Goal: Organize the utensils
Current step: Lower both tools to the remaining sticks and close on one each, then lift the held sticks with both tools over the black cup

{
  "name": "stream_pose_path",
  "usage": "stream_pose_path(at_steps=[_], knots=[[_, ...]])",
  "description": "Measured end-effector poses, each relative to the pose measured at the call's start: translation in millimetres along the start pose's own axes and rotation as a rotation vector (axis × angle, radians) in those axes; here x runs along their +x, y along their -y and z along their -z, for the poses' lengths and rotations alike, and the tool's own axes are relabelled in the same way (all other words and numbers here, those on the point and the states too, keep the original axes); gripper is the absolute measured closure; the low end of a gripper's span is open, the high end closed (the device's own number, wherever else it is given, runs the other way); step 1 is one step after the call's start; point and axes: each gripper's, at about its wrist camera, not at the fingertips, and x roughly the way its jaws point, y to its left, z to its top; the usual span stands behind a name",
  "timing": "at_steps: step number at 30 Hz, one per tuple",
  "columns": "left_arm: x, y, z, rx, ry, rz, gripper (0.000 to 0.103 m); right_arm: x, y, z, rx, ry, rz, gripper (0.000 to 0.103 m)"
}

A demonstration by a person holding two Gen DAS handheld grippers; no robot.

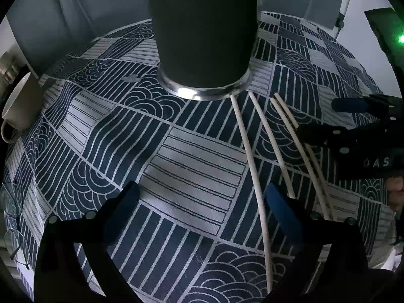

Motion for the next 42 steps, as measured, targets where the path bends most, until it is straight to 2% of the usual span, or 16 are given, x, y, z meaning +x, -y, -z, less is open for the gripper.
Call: stream_pose_path(at_steps=[8,10,12,13,15,16,17,18,20,21,25,30,34,40,42], knots=[[3,-1,-7,0.004,-0.049,0.0,0.004,2,3,-1,0.023,-0.052,0.025,0.013],[3,-1,-7,0.006,-0.057,0.006,0.006,-1,6,1,0.007,-0.047,0.019,0.023],[1,-4,-8,0.004,-0.061,0.008,0.016,-9,14,3,0.005,-0.037,0.017,0.051],[-1,-8,-8,-0.004,-0.059,0.007,0.021,-11,19,3,0.007,-0.035,0.019,0.059],[-6,-18,-6,-0.021,-0.055,0.005,0.046,-15,32,7,0.012,-0.03,0.03,0.085],[-8,-24,-5,-0.027,-0.055,0.007,0.052,-17,37,9,0.016,-0.031,0.038,0.09],[-11,-33,-3,-0.034,-0.064,0.007,0.067,-18,45,11,0.028,-0.033,0.052,0.098],[-13,-39,-2,-0.041,-0.073,0.005,0.083,-20,52,14,0.042,-0.032,0.055,0.099],[-16,-53,2,-0.07,-0.091,0.015,0.096,-21,64,16,0.067,-0.035,0.059,0.099],[-17,-61,5,-0.104,-0.103,0.033,0.098,-22,71,16,0.087,-0.043,0.06,0.099],[-21,-87,14,-0.246,-0.132,0.129,0.098,-25,93,20,0.166,-0.075,0.024,0.099],[-30,-107,21,-0.362,-0.121,0.168,0.098,-39,120,20,0.271,-0.051,-0.025,0.099],[-44,-119,12,-0.392,-0.079,0.154,0.098,-59,131,7,0.294,0.004,-0.038,0.099],[-62,-134,-18,-0.401,-0.027,0.093,0.098,-78,137,-19,0.272,0.073,-0.056,0.099],[-68,-138,-27,-0.41,-0.003,0.094,0.098,-83,134,-30,0.26,0.096,-0.058,0.099]])
